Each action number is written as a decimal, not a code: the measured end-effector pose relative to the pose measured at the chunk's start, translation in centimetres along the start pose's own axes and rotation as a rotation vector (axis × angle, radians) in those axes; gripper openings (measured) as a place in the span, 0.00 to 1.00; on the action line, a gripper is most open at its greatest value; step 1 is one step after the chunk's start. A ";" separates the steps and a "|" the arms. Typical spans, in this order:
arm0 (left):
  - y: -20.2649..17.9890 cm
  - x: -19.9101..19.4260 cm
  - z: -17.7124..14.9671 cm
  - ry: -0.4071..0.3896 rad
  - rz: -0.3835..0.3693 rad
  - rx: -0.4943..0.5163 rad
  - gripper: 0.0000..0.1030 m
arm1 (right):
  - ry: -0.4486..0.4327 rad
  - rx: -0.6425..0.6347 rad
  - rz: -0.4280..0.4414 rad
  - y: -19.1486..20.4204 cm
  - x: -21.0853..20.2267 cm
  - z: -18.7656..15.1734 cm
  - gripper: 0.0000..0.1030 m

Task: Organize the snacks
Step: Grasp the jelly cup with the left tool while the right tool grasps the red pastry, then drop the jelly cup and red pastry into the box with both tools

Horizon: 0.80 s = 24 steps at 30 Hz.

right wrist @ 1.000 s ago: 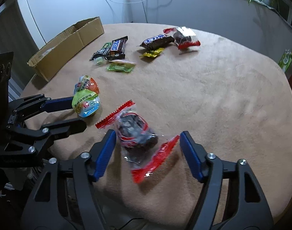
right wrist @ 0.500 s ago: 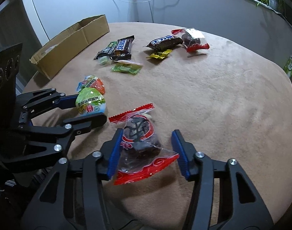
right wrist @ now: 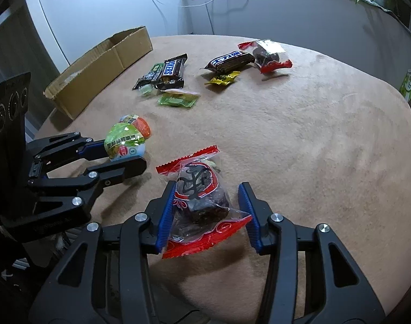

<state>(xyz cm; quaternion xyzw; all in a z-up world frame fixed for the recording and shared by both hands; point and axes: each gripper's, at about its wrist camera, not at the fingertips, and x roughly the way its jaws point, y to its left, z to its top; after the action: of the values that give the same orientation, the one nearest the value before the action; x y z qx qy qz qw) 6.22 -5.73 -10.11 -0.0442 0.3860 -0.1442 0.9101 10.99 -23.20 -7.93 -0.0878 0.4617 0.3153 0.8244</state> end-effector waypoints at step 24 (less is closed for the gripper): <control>4.9 -5.3 2.4 -0.134 0.004 -0.114 0.30 | -0.116 -0.006 0.005 2.3 -2.8 4.9 0.46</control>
<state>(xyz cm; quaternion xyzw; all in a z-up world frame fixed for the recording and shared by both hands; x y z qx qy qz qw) 5.60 0.39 -5.71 -0.1045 0.3318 -0.1170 0.9302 12.04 -20.48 -2.57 -0.0708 0.4126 0.3232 0.8487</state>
